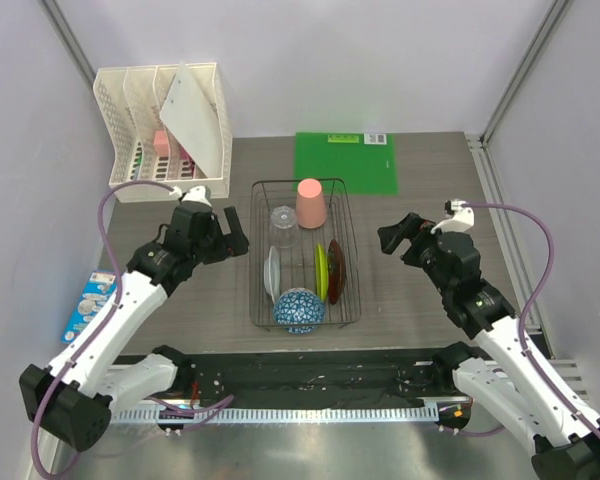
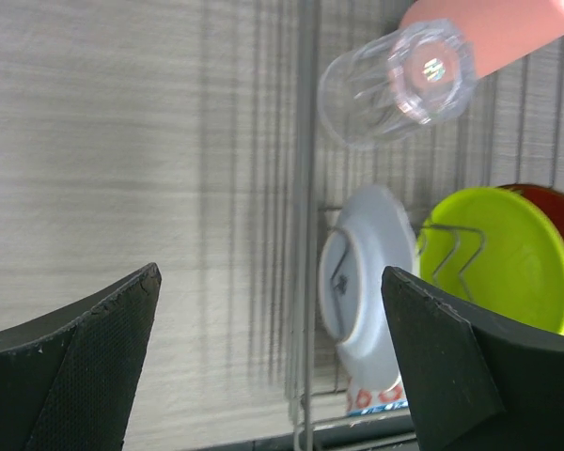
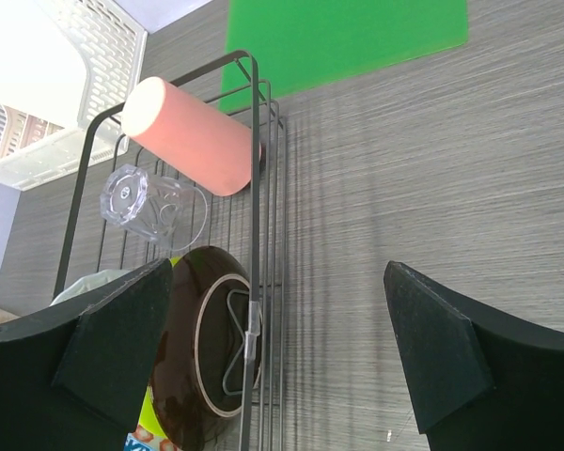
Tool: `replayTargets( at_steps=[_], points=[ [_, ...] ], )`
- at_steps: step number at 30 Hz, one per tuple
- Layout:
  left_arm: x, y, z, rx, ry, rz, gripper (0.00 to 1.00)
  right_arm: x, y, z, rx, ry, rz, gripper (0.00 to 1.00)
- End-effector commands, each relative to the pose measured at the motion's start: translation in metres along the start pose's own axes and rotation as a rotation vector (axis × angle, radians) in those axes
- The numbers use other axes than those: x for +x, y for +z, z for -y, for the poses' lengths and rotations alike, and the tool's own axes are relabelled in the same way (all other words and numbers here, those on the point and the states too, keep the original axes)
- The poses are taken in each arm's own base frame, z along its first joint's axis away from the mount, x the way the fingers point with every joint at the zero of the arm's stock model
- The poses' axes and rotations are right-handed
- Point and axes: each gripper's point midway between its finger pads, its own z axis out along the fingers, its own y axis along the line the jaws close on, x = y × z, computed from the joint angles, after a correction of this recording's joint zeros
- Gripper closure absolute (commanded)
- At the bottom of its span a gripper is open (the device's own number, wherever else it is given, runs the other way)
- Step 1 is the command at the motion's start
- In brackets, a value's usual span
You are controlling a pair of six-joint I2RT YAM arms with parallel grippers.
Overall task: Unload the mixed dishes from the dish rack
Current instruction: Pick up the plate from the dish rack.
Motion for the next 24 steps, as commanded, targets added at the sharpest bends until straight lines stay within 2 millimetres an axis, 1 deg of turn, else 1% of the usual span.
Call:
replayTargets(
  at_steps=[1, 3, 4, 5, 6, 8, 9, 11, 12, 14, 20, 21, 22, 24],
  points=[
    [-0.031, 0.001, 0.047, 0.119, 0.058, 0.076, 0.02, -0.002, 0.002, -0.003, -0.009, 0.000, 0.013, 0.01],
    [-0.037, 0.003, 0.059, 0.123, 0.081, 0.096, 0.04, 0.002, 0.002, -0.003, -0.016, 0.007, -0.001, 0.01],
    [-0.033, 0.004, 0.066, 0.125, 0.102, 0.091, 0.04, 0.003, 0.002, -0.003, -0.016, 0.017, -0.003, 0.02],
    [-0.029, 0.014, 0.065, 0.091, 0.118, 0.071, 0.06, 0.007, 0.002, -0.001, -0.015, 0.019, -0.010, 0.02],
    [-0.026, 0.017, 0.067, 0.086, 0.121, 0.058, 0.08, 0.006, 0.000, -0.002, -0.022, 0.022, -0.006, 0.02],
    [-0.013, 0.025, 0.072, 0.088, 0.122, 0.018, 0.10, 0.011, -0.001, 0.002, -0.014, 0.024, -0.007, 0.02],
    [-0.004, 0.029, 0.071, 0.087, 0.113, -0.001, 0.12, 0.010, -0.003, 0.003, -0.015, 0.025, -0.002, 0.02],
    [0.004, 0.030, 0.079, 0.109, 0.119, -0.006, 0.15, 0.013, -0.003, 0.007, -0.003, 0.020, -0.003, 0.02],
    [0.008, 0.032, 0.076, 0.094, 0.123, -0.002, 0.17, 0.014, -0.002, 0.009, 0.002, 0.019, -0.003, 0.02],
    [0.014, 0.033, 0.079, 0.095, 0.138, -0.008, 0.20, 0.020, 0.000, 0.012, 0.009, 0.016, -0.015, 0.02],
    [0.024, 0.035, 0.087, 0.074, 0.198, -0.009, 0.27, 0.036, 0.007, 0.017, 0.019, 0.036, -0.051, 0.03],
    [0.030, 0.038, 0.088, 0.063, 0.217, -0.022, 0.29, 0.037, 0.007, 0.017, 0.016, 0.044, -0.053, 0.03],
    [0.030, 0.039, 0.086, 0.037, 0.226, -0.010, 0.30, 0.039, 0.008, 0.018, 0.014, 0.046, -0.052, 0.03],
    [0.038, 0.039, 0.086, 0.013, 0.239, -0.015, 0.34, 0.041, 0.009, 0.019, 0.017, 0.045, -0.056, 0.03]
  ],
)
